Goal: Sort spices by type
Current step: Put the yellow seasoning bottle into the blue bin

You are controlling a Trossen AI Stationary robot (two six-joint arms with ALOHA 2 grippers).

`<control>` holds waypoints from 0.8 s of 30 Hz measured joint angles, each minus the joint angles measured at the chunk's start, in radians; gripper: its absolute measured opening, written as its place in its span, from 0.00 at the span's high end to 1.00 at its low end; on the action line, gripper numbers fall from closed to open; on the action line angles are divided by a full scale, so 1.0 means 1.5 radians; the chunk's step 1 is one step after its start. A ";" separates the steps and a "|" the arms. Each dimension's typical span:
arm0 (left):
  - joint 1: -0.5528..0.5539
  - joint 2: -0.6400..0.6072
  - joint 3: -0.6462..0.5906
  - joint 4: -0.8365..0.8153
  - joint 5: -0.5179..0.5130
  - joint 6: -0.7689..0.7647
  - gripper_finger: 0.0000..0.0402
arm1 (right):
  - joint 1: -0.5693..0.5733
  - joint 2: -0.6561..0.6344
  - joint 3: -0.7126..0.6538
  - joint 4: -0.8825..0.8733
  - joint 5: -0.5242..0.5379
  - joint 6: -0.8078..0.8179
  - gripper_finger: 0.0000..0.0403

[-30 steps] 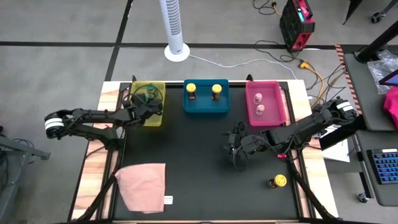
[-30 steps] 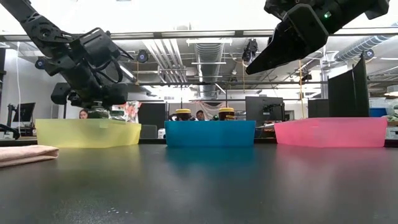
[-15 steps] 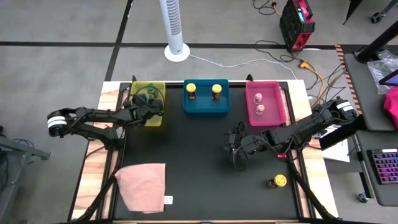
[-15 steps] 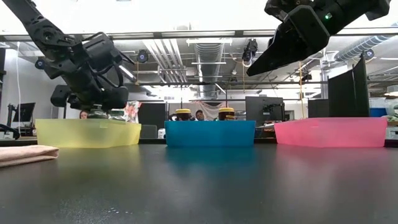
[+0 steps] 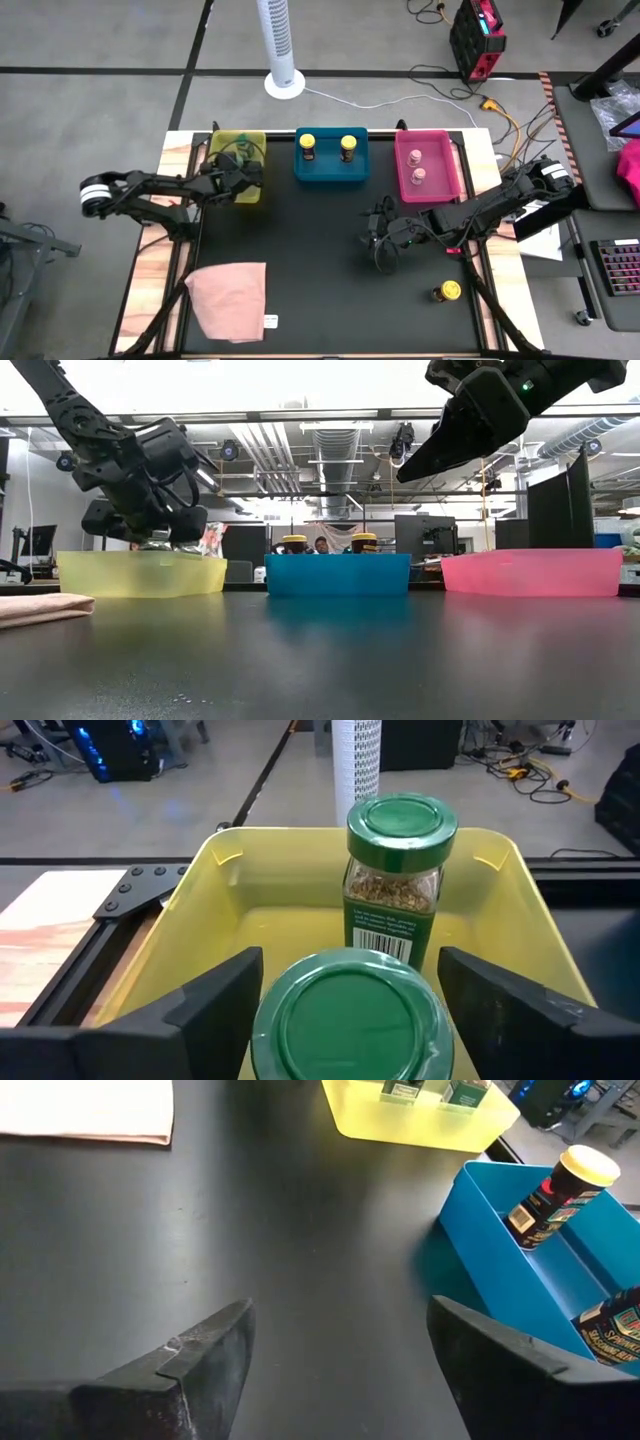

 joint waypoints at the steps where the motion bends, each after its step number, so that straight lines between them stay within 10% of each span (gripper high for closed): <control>1: 0.000 -0.003 0.000 0.000 0.000 0.000 0.29 | 0.000 0.000 0.000 0.000 0.000 0.001 0.28; 24: -0.043 -0.046 0.241 -0.302 0.045 0.126 0.28 | 0.000 0.000 0.000 -0.005 0.000 0.019 0.34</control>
